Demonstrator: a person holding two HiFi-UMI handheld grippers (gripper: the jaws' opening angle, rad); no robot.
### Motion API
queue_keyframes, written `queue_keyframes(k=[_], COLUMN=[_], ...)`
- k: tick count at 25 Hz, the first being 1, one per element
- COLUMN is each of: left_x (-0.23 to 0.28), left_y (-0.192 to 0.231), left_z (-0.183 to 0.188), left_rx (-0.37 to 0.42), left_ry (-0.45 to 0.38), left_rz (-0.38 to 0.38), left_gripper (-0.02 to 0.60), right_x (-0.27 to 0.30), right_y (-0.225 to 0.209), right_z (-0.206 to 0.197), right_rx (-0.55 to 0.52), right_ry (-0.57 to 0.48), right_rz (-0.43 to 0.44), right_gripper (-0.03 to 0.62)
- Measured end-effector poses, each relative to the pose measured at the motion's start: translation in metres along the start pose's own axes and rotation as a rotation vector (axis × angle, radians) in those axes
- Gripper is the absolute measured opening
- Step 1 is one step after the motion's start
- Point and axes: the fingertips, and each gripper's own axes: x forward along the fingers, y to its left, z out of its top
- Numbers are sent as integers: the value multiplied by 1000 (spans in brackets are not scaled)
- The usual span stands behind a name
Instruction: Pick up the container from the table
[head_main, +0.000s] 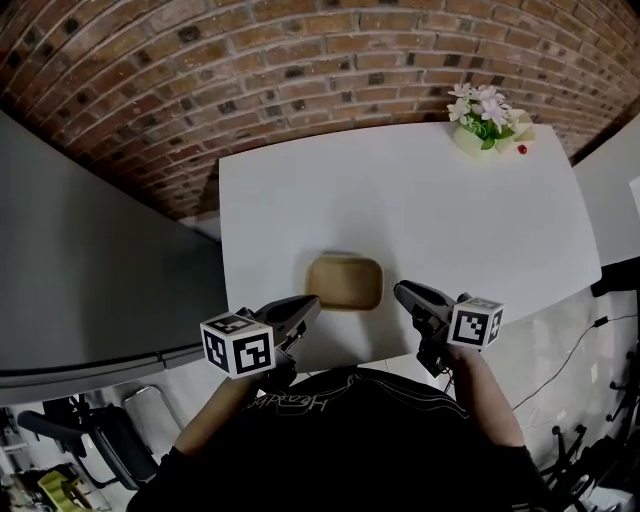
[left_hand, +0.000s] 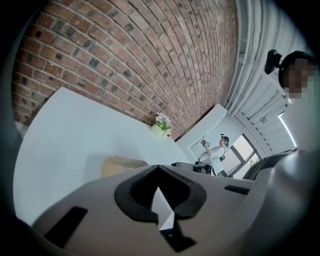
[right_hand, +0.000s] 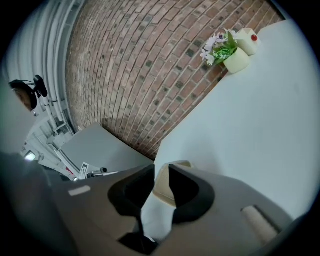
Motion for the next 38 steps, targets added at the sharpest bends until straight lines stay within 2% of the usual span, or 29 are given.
queue_keyframes(k=[1,9,16,33,38], left_x=[1,6,8,-1,-5], left_y=[3,12,18,29,36], left_z=[-2,-7,-13,-18,-24], left_rx=[-7,-39,-61,-82,-107], left_ry=[5,17,27,25,27], left_rz=[4,21,34,68,78], left_gripper=[3,3,3,3,3], right_x=[2,14,29,48,49], right_y=[-5,-36,-50,-60,-59], right_z=[-2,-19,-36,-54,-58], right_rx=[3,9,84,183,208], right_ry=[8,80,139,203,206], right_rz=[-11,-81,-107,-91,-82], right_gripper=[89,144,167,163,140])
